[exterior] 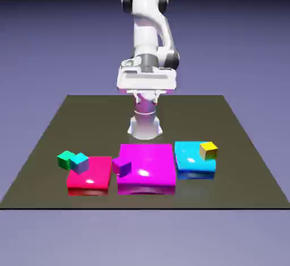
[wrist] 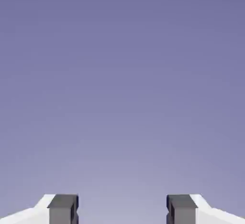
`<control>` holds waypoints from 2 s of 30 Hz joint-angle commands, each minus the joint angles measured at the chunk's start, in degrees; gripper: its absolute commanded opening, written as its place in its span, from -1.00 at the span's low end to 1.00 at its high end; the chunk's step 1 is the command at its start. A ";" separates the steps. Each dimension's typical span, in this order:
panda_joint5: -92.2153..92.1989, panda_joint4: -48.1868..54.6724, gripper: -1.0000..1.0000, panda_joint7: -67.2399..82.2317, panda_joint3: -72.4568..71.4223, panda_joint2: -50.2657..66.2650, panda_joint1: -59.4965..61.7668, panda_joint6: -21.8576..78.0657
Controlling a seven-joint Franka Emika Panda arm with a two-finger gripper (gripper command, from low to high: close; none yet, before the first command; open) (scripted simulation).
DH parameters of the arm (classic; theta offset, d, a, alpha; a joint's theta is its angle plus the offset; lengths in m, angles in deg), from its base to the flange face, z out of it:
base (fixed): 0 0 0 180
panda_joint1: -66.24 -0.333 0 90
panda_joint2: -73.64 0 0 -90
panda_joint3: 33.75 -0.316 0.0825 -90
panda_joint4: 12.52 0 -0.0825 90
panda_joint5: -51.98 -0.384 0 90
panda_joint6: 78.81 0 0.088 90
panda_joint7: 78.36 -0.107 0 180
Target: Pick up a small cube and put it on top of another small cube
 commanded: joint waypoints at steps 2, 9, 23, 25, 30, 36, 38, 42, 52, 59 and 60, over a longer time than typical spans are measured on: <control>4.30 -0.08 0.00 -1.36 -3.48 -0.82 4.16 2.47; 19.35 -0.35 0.00 -6.10 -15.65 -3.69 18.69 11.11; 49.45 -0.90 0.00 -15.60 -40.00 -9.43 47.76 28.39; 53.75 -0.97 0.00 -16.95 -43.48 -10.25 51.91 30.86; 64.50 -1.17 0.00 -20.34 -52.18 -12.30 62.30 37.03; 77.40 -1.40 0.00 -24.41 -62.61 -14.75 74.76 44.43; 81.70 -1.48 0.00 -25.77 -66.09 -15.57 78.91 46.90; 90.30 -1.64 0.00 -28.48 -73.04 -17.21 87.21 51.84; 111.80 -2.03 0.00 -35.26 -90.44 -21.31 107.98 64.18; 126.85 -2.30 0.00 -40.00 -102.61 -24.18 122.51 72.82; 129.00 -2.34 0.00 -40.68 -104.35 -24.59 124.59 74.05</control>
